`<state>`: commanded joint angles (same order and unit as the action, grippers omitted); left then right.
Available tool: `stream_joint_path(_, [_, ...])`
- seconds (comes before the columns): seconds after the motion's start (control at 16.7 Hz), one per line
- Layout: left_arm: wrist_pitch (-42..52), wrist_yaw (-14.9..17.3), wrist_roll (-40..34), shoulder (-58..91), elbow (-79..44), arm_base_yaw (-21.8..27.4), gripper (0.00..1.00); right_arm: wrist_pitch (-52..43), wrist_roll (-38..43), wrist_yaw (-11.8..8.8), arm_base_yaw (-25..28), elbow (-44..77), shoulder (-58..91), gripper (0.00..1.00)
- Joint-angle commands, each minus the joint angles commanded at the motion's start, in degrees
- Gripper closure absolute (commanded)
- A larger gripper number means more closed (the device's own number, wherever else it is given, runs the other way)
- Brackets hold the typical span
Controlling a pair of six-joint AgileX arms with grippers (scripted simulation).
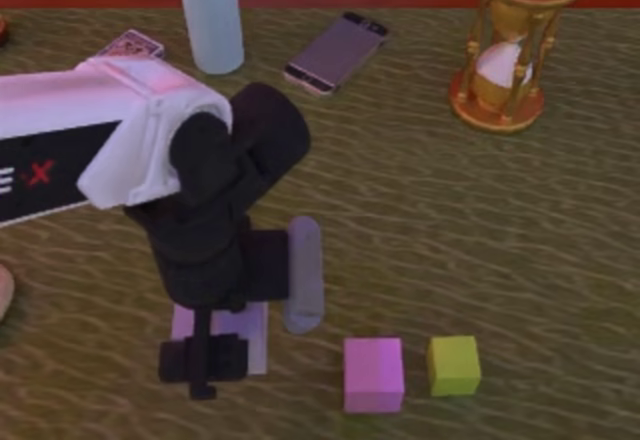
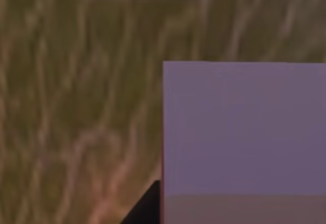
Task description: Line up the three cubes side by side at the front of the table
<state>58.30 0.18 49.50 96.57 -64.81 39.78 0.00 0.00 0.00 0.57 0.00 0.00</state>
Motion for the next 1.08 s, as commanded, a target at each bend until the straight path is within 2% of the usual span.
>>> stream_joint_path(0.24, [-2.1, 0.1, 0.2, 1.2, 1.3, 0.0, 1.00, 0.0, 0.0, 0.0, 0.0, 0.0, 0.0, 0.00])
stream_joint_path(0.6, [-15.1, 0.1, -0.4, 6.9, 8.0, 0.4, 1.00, 0.0, 0.0, 0.0, 0.0, 0.0, 0.0, 0.00])
stream_joint_path(0.9, [-16.1, 0.0, -0.4, 7.5, 8.6, 0.5, 1.00, 0.0, 0.0, 0.0, 0.0, 0.0, 0.0, 0.00])
stream_joint_path(1.08, [-16.1, 0.0, -0.4, 7.5, 8.6, 0.5, 0.77, 0.0, 0.0, 0.0, 0.0, 0.0, 0.0, 0.00])
